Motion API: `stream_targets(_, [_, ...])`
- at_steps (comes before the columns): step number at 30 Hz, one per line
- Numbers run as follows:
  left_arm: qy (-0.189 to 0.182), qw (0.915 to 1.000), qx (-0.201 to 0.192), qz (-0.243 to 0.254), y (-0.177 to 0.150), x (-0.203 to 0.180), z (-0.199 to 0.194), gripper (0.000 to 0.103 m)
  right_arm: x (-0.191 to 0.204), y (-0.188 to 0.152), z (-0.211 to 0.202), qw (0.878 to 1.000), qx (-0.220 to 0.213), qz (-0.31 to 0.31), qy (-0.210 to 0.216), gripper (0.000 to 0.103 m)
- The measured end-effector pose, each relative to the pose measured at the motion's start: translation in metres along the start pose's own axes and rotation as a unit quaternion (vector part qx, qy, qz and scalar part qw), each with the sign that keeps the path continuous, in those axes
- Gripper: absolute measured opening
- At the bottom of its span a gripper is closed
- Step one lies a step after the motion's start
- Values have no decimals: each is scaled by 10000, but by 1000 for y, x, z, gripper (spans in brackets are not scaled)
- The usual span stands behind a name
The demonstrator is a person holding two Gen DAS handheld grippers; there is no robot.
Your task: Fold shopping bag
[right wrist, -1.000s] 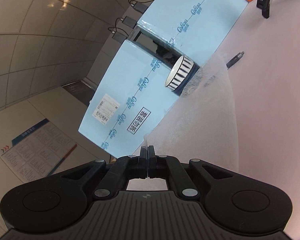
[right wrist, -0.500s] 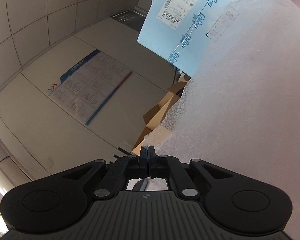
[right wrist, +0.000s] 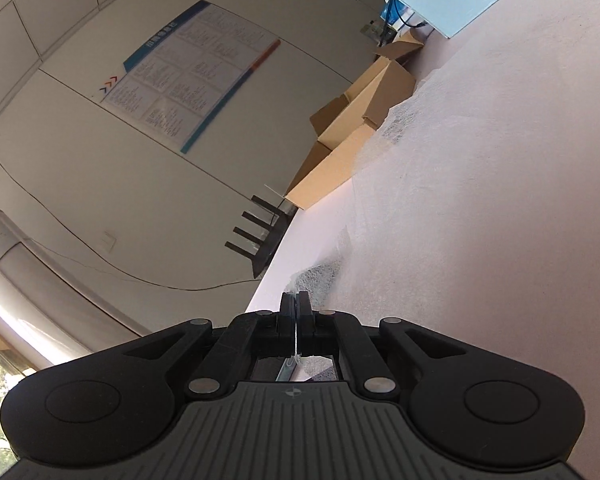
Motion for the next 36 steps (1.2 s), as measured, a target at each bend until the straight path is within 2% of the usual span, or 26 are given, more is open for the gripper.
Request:
stream_targets(11, [25,10000,-18,-21,-2,5,-3,40,5,-21,8,9984,534,-91,139,2])
stream_targets(13, [28,10000,-14,-9,-2,5,-4,40,4,-22,7,9983,575,-79,92,10])
stream_targets(15, [23,10000,16,41,-3,4,-4,43,3,-19,1,9983,582,-41,22,40])
stream_targets(17, [22,10000,11,77,-3,2,-4,44,6,-15,-12,9987,492,-115,1,43])
stream_targets(19, [35,10000,12,89,-3,2,-5,44,11,-7,-35,9992,212,-325,-76,47])
stream_targets(21, [58,9999,26,77,-2,4,-4,44,17,7,-59,9971,-95,-664,-353,65])
stream_targets(23, [74,9999,32,93,-1,4,-3,44,23,28,-84,9857,-462,-1204,-1086,75])
stream_targets(25, [124,9999,32,105,1,4,-2,44,21,49,-100,9699,-730,-1493,-1780,77])
stream_targets(27, [148,9999,19,2,0,7,-2,45,15,67,-109,9620,-851,-1419,-2170,77])
stream_targets(30, [183,9996,-23,-230,0,12,-3,45,7,90,-97,9588,-549,-1321,-2456,77])
stream_targets(34, [184,9971,-97,-728,2,20,-6,48,5,107,-44,9508,263,-1782,-2522,77])
stream_targets(36, [166,9961,-154,-858,1,22,-8,57,3,119,-16,9461,575,-1841,-2603,77])
Point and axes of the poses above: each gripper's, at about its wrist camera, not at the fingertips, and z roughly the way its jaws point, x to its left, y to its top, the point moved 1 cm from there along z, roughly the way its jaws point, and after that the axes turned 2 degrees about -x, right-handed, at the moved point
